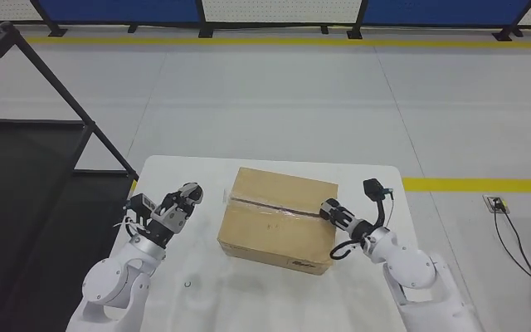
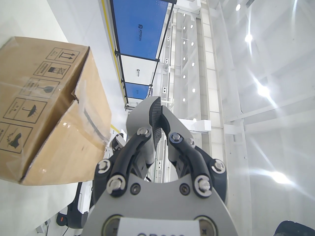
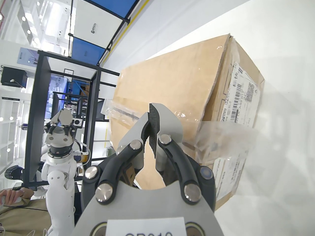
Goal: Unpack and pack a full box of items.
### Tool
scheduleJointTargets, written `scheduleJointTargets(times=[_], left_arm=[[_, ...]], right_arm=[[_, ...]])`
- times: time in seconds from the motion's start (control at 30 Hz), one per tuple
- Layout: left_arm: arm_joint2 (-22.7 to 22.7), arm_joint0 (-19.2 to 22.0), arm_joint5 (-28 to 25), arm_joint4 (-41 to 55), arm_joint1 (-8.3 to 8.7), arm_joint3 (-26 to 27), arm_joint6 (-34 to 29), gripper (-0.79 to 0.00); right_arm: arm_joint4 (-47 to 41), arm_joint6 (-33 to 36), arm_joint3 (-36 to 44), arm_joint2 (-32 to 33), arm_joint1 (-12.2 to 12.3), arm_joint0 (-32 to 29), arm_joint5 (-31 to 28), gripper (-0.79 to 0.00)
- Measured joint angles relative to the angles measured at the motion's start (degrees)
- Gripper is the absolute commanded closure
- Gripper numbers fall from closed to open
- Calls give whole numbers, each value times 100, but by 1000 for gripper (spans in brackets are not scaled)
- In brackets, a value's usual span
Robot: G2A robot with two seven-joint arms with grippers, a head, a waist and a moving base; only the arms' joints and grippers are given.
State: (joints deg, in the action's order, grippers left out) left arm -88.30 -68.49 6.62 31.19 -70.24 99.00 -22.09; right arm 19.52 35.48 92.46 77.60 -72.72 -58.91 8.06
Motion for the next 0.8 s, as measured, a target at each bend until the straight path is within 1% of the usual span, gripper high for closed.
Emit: scheduleJointTargets(times=[0.13, 0.3, 0.5, 0.8], left_arm=[[-69, -113, -82, 78, 3, 56, 42, 0], [-143, -212, -145, 139, 8, 108, 73, 0], [-215, -290, -174, 180, 18, 155, 69, 0], [-330, -468, -279, 276, 30, 198, 21, 0]], right_arm=[[115, 120, -436, -241, -30, 397, 319, 0], [125, 155, -741, -528, -76, 683, 349, 0], [114, 66, -1099, -1030, -184, 1054, 359, 0], [-24, -313, -1712, -1890, -454, 1730, 338, 0]])
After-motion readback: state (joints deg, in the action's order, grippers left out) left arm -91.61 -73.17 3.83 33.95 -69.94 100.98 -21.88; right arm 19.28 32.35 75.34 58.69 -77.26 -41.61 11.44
